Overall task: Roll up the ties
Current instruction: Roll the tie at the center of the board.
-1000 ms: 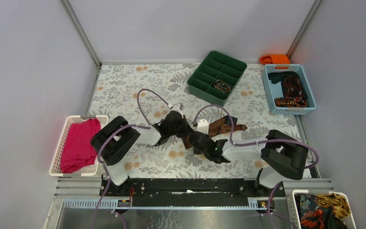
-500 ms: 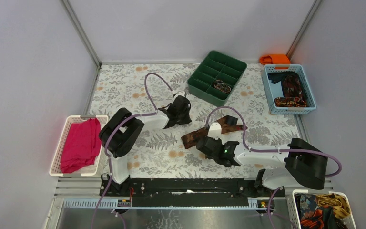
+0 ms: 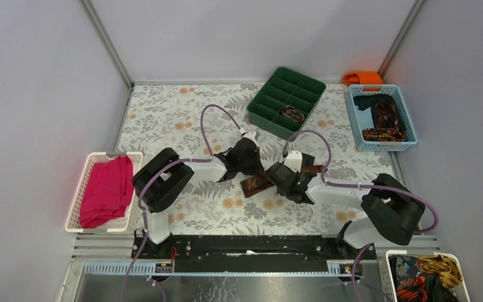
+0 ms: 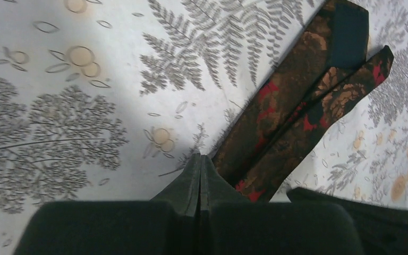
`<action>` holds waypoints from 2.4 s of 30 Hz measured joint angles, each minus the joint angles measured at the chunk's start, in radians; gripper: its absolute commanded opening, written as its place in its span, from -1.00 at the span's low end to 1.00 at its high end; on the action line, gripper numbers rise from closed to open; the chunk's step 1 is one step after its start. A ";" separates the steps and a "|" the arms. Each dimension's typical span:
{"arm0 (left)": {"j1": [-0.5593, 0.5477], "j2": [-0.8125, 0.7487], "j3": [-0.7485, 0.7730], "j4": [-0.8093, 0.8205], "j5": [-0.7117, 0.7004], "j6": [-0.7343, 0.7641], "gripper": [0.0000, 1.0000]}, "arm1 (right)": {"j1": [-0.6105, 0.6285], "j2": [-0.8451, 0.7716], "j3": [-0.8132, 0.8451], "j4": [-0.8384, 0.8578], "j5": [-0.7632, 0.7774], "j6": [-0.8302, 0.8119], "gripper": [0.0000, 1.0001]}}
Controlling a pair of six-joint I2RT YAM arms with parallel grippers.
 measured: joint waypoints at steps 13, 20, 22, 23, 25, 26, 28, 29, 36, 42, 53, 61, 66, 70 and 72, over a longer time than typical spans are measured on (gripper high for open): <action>-0.047 0.019 -0.021 0.081 0.019 -0.019 -1.00 | -0.078 0.089 0.077 0.042 -0.025 -0.131 -1.00; -0.034 0.032 0.033 0.014 -0.031 -0.026 -1.00 | -0.079 0.063 0.077 0.033 -0.040 -0.169 -1.00; 0.004 0.032 0.060 -0.035 -0.063 -0.027 -1.00 | -0.079 0.008 0.077 0.016 -0.047 -0.178 -1.00; 0.014 0.032 0.064 -0.044 -0.072 -0.027 -1.00 | -0.079 -0.017 0.077 0.011 -0.048 -0.182 -1.00; 0.064 0.026 0.084 -0.100 -0.123 -0.026 -1.00 | -0.077 -0.084 0.077 0.001 -0.050 -0.193 -1.00; 0.080 0.019 0.088 -0.124 -0.145 -0.026 -1.00 | -0.073 -0.119 0.077 -0.005 -0.050 -0.200 -1.00; 0.115 -0.016 0.084 -0.183 -0.208 -0.027 -1.00 | -0.057 -0.174 0.077 -0.018 -0.047 -0.213 -1.00; 0.122 -0.045 0.072 -0.198 -0.226 -0.029 -1.00 | -0.040 -0.196 0.080 -0.027 -0.043 -0.222 -1.00; 0.106 -0.526 -0.186 -0.212 -0.307 -0.112 -1.00 | 0.123 -0.212 0.205 -0.140 0.006 -0.294 -0.69; 0.106 -0.882 -0.392 -0.264 -0.344 -0.201 -1.00 | 0.206 -0.091 0.345 -0.179 0.023 -0.346 -0.24; 0.106 -1.138 -0.386 -0.384 -0.480 -0.214 -1.00 | 0.298 0.224 0.520 -0.254 0.032 -0.370 0.29; 0.106 -1.107 -0.386 -0.415 -0.482 -0.204 -1.00 | 0.298 0.262 0.536 -0.278 0.057 -0.338 0.73; 0.106 -1.094 -0.386 -0.414 -0.482 -0.196 -1.00 | 0.298 0.290 0.536 -0.280 0.076 -0.329 0.72; 0.106 -1.079 -0.386 -0.414 -0.481 -0.190 -1.00 | 0.296 0.315 0.535 -0.280 0.082 -0.326 0.72; 0.106 -1.071 -0.386 -0.414 -0.481 -0.186 -1.00 | 0.291 0.320 0.534 -0.274 0.081 -0.323 0.72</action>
